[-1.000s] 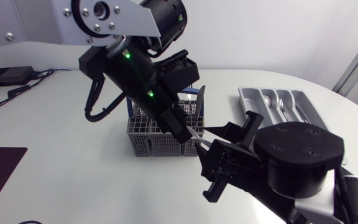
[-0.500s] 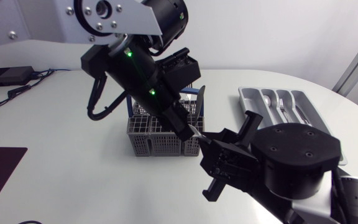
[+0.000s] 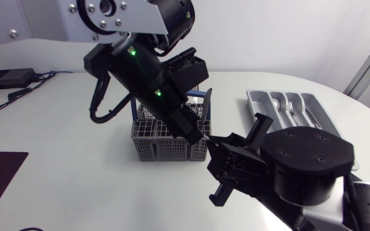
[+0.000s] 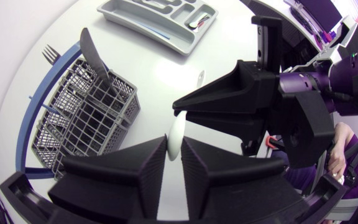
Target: Unload the cutlery basket into the drawer organizer.
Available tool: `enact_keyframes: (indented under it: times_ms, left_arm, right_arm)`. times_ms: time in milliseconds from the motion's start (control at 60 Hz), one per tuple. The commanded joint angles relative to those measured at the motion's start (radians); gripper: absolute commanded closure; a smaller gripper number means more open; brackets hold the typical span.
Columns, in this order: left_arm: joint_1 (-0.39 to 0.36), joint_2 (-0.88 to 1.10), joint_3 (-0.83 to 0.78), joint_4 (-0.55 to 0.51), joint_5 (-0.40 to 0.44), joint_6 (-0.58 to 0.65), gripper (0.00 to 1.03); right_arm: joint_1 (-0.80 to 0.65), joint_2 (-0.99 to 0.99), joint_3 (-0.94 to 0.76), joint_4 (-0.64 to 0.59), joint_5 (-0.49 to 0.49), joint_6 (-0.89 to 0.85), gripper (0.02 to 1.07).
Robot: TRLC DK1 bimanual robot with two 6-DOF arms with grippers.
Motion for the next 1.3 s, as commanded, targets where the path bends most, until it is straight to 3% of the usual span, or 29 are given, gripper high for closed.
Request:
enact_keyframes:
  times_ms: [0,50,167,367,567,717,767,817,950,1133,1283]
  left_arm:
    - [0.018,0.0,0.056,0.002,0.023,-0.026,0.47]
    - [0.024,-0.009,0.059,0.011,0.026,-0.026,0.35]
    - [0.042,-0.035,0.05,0.045,0.026,-0.026,0.17]
    - [0.062,-0.066,0.004,0.094,0.026,-0.019,0.17]
    - [0.076,-0.098,-0.047,0.138,0.021,0.007,0.17]
    - [0.076,-0.144,-0.126,0.212,-0.002,0.049,0.17]
    - [0.07,-0.167,-0.179,0.265,-0.033,0.079,0.15]
    - [0.07,-0.173,-0.198,0.284,-0.042,0.086,0.15]
    - [0.056,-0.193,-0.264,0.345,-0.074,0.113,0.14]
    - [0.021,-0.238,-0.346,0.428,-0.128,0.141,0.14]
    - [0.01,-0.264,-0.402,0.483,-0.16,0.162,0.14]
  right_arm:
    - [-0.009,-0.005,-0.021,-0.005,0.002,-0.022,0.96]
    - [-0.017,-0.016,-0.03,-0.01,-0.007,-0.024,0.96]
    - [-0.057,-0.048,-0.055,-0.033,-0.051,-0.028,0.96]
    - [-0.161,-0.097,-0.104,-0.05,-0.131,-0.051,0.96]
    - [-0.307,-0.215,-0.136,-0.167,-0.258,-0.105,0.96]
    - [-0.551,-0.301,-0.121,-0.315,-0.473,-0.199,0.96]
    - [-0.717,-0.304,-0.104,-0.369,-0.604,-0.274,0.96]
    - [-0.809,-0.295,-0.092,-0.387,-0.674,-0.309,0.96]
    - [-1.079,-0.174,-0.023,-0.433,-0.866,-0.446,0.96]
    - [-1.336,0.093,0.138,-0.521,-1.033,-0.625,0.96]
    - [-1.453,0.3,0.284,-0.628,-1.071,-0.778,0.96]
